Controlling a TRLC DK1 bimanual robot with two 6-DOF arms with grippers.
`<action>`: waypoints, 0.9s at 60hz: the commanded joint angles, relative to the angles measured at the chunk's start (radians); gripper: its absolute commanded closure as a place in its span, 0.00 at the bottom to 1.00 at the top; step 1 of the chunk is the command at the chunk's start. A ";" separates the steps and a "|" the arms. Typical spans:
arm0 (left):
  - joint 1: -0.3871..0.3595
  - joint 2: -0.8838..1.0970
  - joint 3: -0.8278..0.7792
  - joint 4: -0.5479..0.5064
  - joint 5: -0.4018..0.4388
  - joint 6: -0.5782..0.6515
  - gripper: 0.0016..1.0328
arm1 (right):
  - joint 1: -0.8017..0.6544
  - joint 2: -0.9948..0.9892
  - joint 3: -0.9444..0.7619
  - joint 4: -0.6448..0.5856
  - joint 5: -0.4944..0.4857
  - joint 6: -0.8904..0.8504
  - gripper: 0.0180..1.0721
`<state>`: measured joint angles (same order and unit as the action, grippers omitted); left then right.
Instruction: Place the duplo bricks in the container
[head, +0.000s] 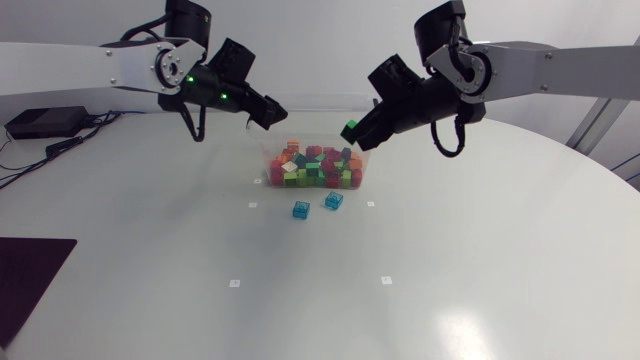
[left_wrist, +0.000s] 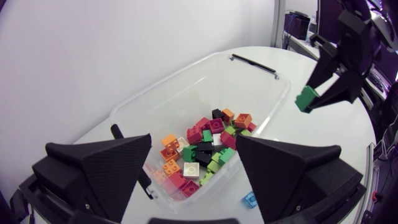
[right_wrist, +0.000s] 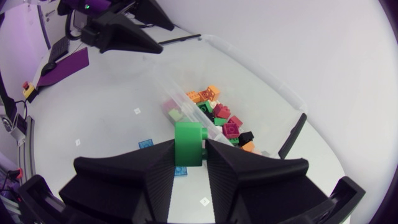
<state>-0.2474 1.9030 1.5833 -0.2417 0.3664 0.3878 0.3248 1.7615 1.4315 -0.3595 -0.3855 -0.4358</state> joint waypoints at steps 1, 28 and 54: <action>0.016 -0.076 -0.094 0.028 0.035 0.005 0.05 | -0.012 -0.002 0.043 0.017 -0.004 0.046 0.72; 0.030 -0.196 -0.365 0.055 0.220 0.187 0.05 | -0.021 0.119 0.153 0.105 0.040 0.123 0.72; -0.007 -0.170 -0.453 0.081 0.243 0.264 0.05 | -0.026 0.293 0.299 0.148 0.082 0.149 0.72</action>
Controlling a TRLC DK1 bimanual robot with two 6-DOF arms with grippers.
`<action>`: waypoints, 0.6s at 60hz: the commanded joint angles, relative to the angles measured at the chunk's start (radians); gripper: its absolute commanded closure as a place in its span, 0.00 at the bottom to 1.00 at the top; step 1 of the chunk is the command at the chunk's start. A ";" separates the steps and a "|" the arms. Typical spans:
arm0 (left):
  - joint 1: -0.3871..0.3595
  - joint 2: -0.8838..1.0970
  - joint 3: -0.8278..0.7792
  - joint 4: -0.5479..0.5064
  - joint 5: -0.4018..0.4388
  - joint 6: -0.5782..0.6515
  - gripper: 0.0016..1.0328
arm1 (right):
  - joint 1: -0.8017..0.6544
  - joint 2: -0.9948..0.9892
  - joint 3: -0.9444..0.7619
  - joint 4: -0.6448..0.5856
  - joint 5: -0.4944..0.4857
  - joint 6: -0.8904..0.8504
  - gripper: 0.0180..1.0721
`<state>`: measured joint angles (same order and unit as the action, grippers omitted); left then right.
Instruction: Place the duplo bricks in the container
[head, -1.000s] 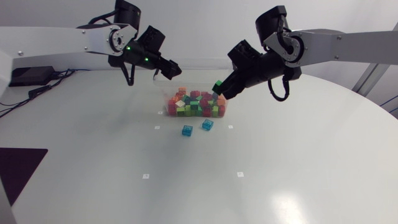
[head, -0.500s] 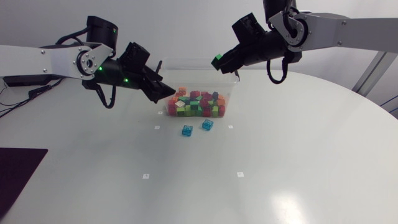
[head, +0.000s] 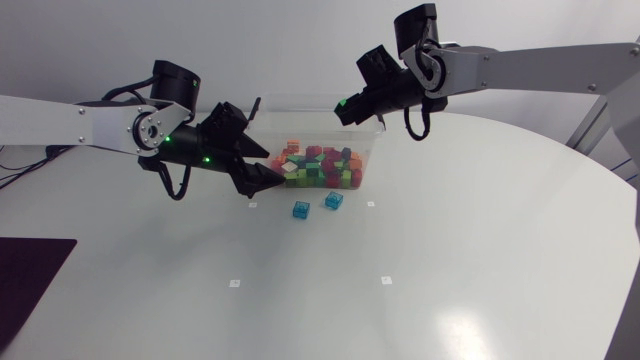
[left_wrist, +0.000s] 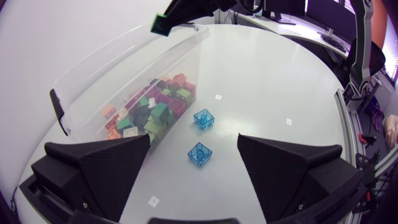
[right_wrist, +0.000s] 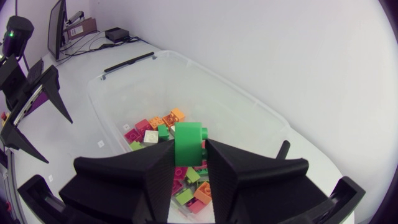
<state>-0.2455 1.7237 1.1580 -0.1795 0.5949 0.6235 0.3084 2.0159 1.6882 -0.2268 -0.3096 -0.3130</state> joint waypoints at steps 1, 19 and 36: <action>-0.012 0.011 -0.030 0.018 0.014 0.035 0.05 | -0.009 0.043 0.045 0.015 0.006 0.026 0.72; -0.040 0.077 -0.043 0.026 0.014 0.082 0.05 | -0.026 0.058 0.062 0.027 0.006 0.034 0.14; -0.077 0.134 -0.054 0.040 0.014 0.162 0.05 | -0.042 -0.036 -0.048 0.101 -0.008 0.043 0.10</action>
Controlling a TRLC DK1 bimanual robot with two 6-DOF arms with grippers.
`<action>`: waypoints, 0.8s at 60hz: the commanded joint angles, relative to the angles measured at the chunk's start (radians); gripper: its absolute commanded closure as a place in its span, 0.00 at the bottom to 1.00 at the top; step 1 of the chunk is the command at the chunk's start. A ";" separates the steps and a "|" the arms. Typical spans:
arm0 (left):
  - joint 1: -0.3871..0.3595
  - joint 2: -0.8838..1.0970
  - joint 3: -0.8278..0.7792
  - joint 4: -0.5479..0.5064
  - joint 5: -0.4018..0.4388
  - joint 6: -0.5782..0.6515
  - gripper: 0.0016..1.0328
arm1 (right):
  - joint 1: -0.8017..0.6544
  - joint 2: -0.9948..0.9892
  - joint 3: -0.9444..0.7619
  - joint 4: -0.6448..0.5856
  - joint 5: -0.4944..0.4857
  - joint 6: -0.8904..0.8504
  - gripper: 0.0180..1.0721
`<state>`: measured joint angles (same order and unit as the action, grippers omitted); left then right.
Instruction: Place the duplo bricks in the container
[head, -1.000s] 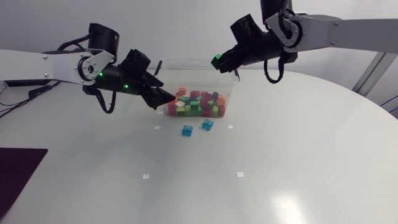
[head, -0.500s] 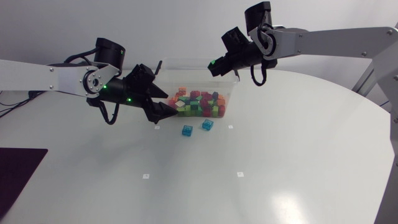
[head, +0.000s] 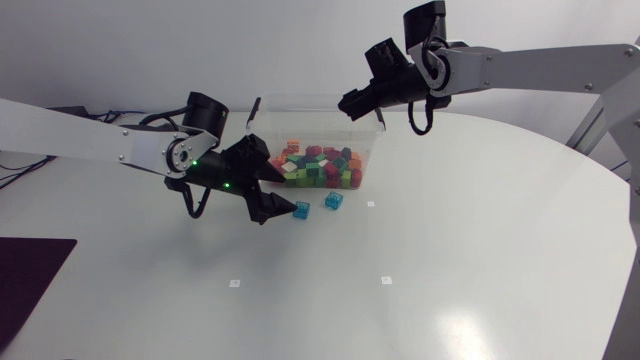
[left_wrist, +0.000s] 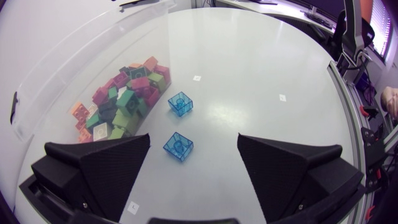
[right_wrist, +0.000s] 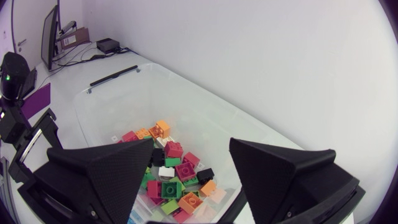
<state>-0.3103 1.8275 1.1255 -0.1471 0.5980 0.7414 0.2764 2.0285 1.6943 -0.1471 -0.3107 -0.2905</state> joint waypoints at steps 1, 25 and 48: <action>-0.015 0.033 -0.021 0.006 0.011 0.050 0.05 | -0.011 -0.059 -0.068 0.029 -0.011 0.021 0.10; -0.023 0.115 -0.046 0.076 0.049 0.130 0.05 | -0.088 -0.292 -0.423 0.270 -0.099 0.059 0.10; -0.016 0.213 -0.027 0.165 0.105 0.121 0.05 | -0.155 -0.436 -0.737 0.452 -0.202 0.073 0.10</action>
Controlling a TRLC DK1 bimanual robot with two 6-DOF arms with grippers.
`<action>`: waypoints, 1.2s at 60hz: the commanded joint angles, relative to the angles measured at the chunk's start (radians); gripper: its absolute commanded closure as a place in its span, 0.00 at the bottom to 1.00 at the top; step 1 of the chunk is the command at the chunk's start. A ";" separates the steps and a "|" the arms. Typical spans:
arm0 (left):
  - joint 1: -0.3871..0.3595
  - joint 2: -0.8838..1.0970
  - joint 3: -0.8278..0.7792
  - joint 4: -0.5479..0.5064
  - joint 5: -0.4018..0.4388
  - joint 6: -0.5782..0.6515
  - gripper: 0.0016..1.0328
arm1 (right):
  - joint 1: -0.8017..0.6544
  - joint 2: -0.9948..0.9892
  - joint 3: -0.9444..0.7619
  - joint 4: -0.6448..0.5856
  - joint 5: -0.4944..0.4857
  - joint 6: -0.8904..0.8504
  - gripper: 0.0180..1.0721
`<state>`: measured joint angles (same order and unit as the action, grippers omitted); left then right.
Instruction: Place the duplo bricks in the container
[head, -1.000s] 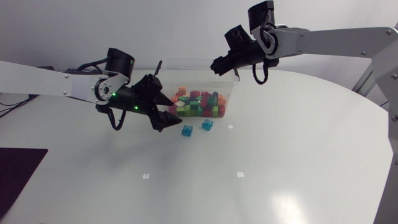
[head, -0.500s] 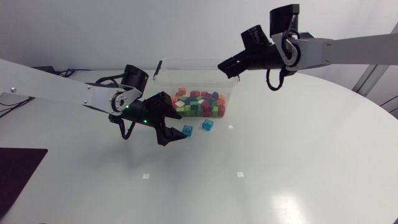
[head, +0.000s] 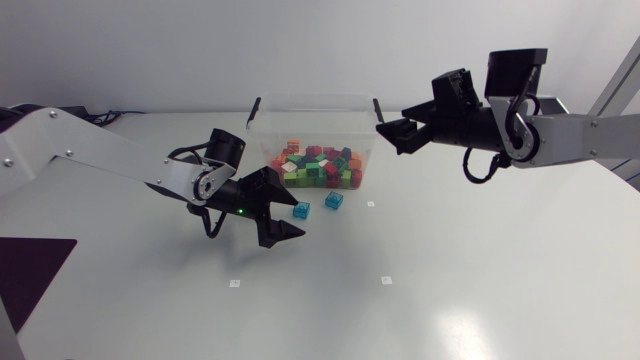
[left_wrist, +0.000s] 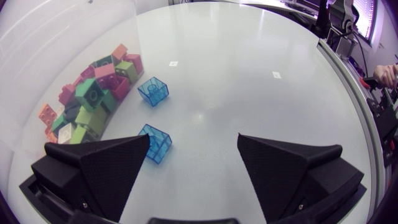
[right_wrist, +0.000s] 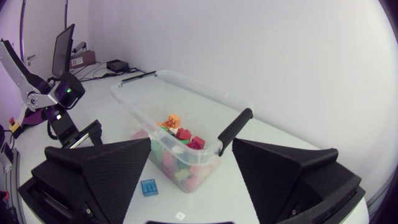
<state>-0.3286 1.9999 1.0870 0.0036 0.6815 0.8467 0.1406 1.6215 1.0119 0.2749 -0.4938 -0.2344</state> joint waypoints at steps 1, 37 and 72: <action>0.002 0.043 0.013 0.016 0.023 0.015 0.05 | -0.021 -0.034 -0.062 0.033 -0.022 0.017 0.10; 0.042 0.137 0.094 0.096 0.026 -0.051 0.05 | -0.064 -0.018 -0.233 0.152 -0.092 -0.002 0.10; 0.039 0.214 0.134 0.144 0.026 -0.047 0.07 | -0.041 0.074 -0.277 0.225 -0.103 -0.016 0.10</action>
<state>-0.2909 2.1948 1.2247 0.1406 0.6960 0.8047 0.0853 1.6585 0.7681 0.4801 -0.5812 -0.2390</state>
